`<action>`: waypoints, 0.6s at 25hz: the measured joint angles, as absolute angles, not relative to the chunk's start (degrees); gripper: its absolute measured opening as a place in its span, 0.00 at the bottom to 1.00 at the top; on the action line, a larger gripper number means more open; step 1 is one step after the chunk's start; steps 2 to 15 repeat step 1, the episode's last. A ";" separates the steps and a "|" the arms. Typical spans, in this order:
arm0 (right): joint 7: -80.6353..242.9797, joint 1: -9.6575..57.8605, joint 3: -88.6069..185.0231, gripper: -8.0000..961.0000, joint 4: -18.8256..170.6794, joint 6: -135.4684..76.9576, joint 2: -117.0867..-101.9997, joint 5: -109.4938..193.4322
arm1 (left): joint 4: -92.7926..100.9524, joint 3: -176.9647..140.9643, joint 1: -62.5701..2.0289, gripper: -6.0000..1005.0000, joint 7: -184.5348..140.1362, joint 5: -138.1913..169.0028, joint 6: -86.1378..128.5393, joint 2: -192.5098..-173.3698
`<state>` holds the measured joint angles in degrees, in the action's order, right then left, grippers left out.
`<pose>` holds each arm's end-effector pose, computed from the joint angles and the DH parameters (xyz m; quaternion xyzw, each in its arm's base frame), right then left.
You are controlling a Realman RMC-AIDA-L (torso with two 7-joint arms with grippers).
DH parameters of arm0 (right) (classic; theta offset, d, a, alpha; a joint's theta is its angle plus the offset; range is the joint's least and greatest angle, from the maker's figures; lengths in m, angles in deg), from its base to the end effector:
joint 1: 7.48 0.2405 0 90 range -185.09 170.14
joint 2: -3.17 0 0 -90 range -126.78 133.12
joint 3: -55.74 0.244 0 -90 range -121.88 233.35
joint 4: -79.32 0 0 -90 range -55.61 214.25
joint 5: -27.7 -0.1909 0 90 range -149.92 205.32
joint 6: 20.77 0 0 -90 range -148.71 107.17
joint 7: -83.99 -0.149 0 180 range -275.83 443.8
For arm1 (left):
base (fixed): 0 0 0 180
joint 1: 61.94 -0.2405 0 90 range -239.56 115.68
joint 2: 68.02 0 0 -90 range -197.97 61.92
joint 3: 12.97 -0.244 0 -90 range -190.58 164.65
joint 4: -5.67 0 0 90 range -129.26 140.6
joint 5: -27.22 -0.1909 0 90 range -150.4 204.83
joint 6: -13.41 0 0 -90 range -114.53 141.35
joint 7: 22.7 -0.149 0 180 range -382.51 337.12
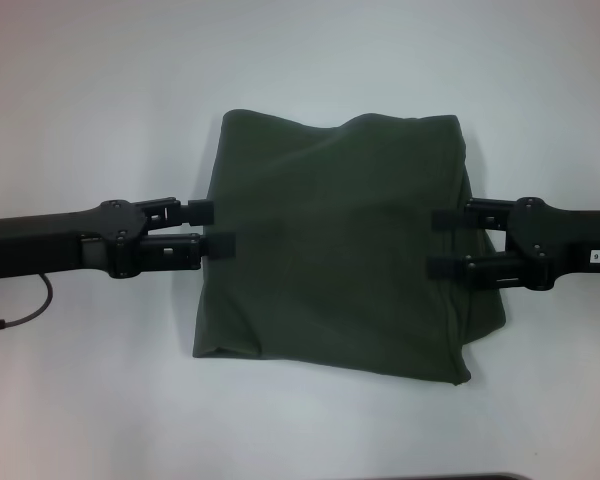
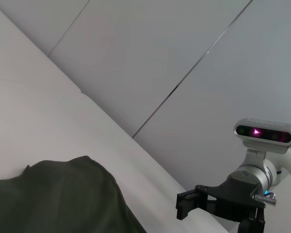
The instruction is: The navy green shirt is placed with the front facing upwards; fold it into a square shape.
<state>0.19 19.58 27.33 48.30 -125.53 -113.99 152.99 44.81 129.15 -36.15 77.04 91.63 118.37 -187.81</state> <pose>0.2624 0.2542 0.0058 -0.9065 0.3160 0.2797 0.0120 -0.2376 0.2613 0.0047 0.8802 0.3738 0.2914 0.0241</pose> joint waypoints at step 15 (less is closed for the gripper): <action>0.18 19.58 27.32 0.95 48.30 -125.53 -113.99 152.99 | 44.83 129.15 -36.13 0.90 77.04 91.61 118.38 -187.81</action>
